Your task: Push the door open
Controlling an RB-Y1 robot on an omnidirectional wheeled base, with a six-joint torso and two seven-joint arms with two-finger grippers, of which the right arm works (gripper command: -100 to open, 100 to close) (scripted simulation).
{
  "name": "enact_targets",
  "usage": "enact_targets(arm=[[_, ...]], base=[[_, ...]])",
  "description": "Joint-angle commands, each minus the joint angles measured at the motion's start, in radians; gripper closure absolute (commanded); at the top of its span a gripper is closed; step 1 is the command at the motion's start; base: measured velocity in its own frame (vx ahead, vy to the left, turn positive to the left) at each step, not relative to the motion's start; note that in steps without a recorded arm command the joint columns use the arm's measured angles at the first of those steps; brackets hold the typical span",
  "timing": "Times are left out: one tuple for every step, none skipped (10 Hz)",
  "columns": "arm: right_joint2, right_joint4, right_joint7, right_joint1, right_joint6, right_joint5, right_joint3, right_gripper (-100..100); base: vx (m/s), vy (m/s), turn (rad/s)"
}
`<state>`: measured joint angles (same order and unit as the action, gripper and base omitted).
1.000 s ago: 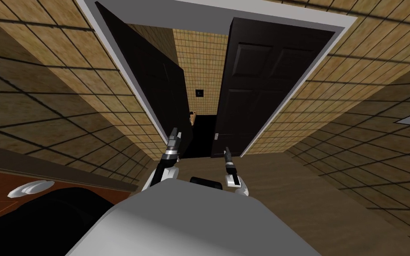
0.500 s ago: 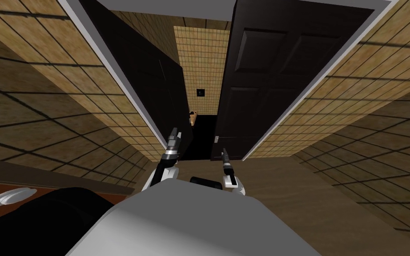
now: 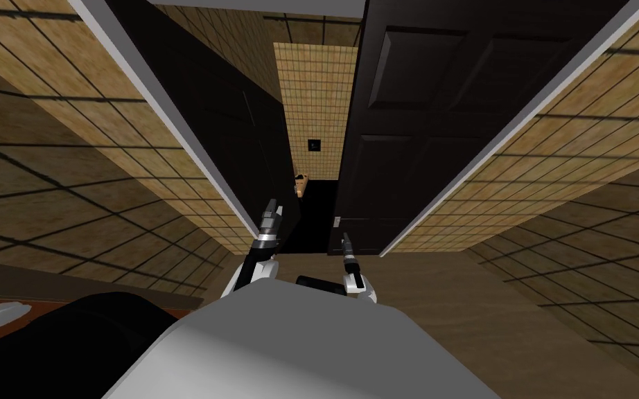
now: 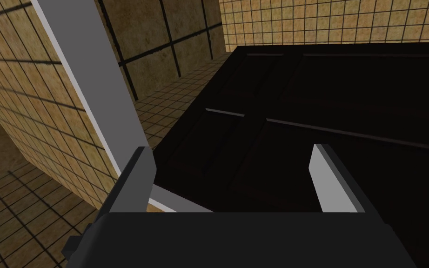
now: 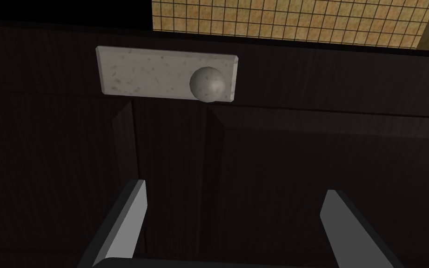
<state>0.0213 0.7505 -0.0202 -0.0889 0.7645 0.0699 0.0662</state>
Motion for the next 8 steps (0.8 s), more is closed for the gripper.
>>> enact_targets(arm=[[0.012,-0.031,0.002,-0.011,0.004,0.002,0.001,-100],[0.015,-0.036,0.003,-0.013,0.004,0.003,0.002,-100],[0.024,-0.053,0.004,-0.019,0.006,0.004,0.002,-100],[0.024,-0.053,0.004,-0.019,0.006,0.004,0.002,-100],[0.022,-0.042,0.003,-0.014,0.0,0.004,0.004,-100],[-0.009,-0.047,0.004,-0.017,0.002,0.003,0.001,-100],[-0.023,-0.048,0.004,-0.018,0.002,0.002,-0.001,-100],[-0.023,-0.048,0.004,-0.018,0.002,0.002,-0.001,-100]], base=[[0.119,-0.055,0.039],[0.087,-0.042,0.013],[0.081,-0.026,0.023],[0.049,-0.015,0.011],[0.015,-0.005,0.001],[0.087,0.008,0.023],[0.159,0.029,0.023],[0.115,0.026,0.002]])
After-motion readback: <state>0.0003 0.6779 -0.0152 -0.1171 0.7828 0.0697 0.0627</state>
